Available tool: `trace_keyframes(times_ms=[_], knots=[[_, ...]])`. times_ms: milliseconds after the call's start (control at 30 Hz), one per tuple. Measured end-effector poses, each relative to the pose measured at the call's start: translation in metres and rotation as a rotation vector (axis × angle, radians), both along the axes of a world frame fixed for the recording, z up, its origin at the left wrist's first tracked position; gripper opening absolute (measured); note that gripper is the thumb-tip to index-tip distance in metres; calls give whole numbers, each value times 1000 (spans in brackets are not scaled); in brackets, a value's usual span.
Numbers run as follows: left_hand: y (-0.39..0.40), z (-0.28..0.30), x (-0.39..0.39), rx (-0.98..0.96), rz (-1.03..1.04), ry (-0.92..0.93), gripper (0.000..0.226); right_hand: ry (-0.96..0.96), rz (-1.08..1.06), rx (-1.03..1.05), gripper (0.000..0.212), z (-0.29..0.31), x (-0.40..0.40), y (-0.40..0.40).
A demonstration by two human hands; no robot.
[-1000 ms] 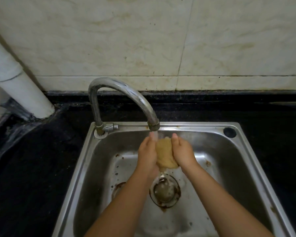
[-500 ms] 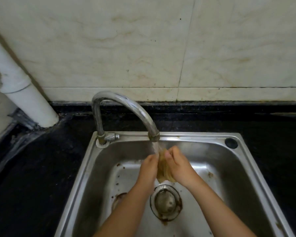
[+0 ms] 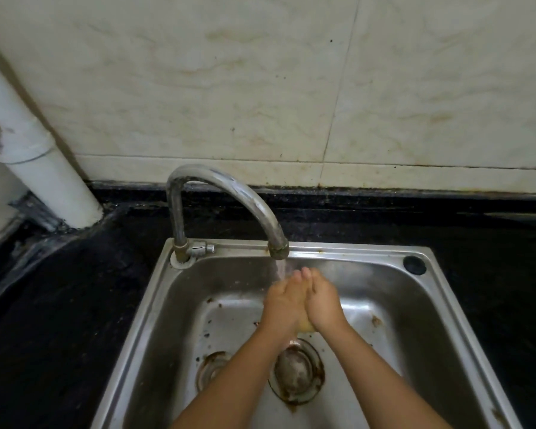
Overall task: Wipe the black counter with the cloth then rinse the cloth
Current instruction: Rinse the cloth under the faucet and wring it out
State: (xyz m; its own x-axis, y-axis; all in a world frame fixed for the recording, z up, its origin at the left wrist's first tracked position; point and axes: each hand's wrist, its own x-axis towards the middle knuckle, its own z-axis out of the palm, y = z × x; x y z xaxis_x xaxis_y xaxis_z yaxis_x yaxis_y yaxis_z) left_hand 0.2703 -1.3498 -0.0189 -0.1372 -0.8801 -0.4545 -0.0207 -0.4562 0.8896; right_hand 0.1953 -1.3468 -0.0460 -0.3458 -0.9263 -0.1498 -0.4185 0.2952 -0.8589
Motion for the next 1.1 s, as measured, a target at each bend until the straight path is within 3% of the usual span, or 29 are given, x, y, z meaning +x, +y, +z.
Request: trace_keyframes(times_ms=[167,467,567,667,733,800,933,1000,1100], knots=[[-16,-12,18,44,137,0,39,-30,162,-4,22,15,32,16],[-2,-8,17,51,29,34,36,-21,-33,-22,36,0,13,1],[-14,-5,25,15,54,29,38,-246,-98,-55,32,8,2,6],[-22,-2,34,5,10,65,41,-549,99,72,10,17,-8,11],[-26,2,35,38,-29,108,41,-634,205,149,17,20,-11,12],[-29,1,35,43,-44,136,38,-552,221,107,7,21,-11,11],[-28,-13,42,77,-109,120,24,-379,67,-64,17,17,-11,13],[-21,-22,41,134,-115,84,23,-408,56,-94,17,16,-7,14],[-13,-25,31,95,22,179,26,-412,-19,-132,24,18,-3,13]])
